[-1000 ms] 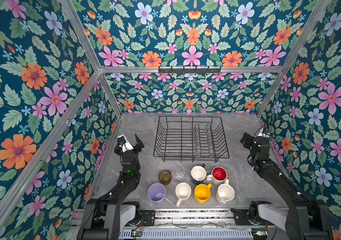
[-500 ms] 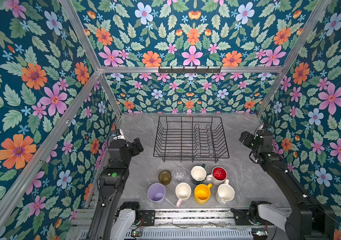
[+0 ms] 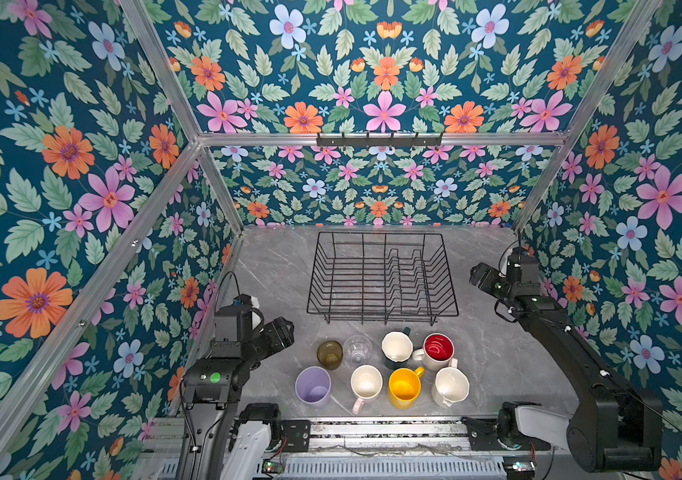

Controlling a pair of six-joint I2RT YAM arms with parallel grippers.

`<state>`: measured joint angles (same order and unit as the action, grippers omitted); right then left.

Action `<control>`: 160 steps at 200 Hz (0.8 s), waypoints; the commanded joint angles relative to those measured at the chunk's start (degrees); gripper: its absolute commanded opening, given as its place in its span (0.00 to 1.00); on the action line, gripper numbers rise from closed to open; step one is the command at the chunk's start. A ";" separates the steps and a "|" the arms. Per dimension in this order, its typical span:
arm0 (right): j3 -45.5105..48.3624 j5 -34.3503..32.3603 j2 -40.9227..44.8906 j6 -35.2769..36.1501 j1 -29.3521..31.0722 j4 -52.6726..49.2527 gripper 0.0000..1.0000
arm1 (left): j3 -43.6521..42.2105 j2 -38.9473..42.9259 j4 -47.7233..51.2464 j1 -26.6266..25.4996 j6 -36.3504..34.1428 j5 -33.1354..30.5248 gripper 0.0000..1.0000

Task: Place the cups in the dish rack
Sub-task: 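Move the left gripper over the lavender tumbler while the right arm rises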

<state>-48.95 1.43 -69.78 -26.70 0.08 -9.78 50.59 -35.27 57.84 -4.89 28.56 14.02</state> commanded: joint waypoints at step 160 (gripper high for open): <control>-1.36 3.39 -2.66 -2.66 0.01 -1.02 0.96 | -2.14 6.19 19.44 0.05 -5.77 9.46 0.63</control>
<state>-49.98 4.47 -72.49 -28.91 0.08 -10.83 48.69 -28.69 76.79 -4.89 24.91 22.79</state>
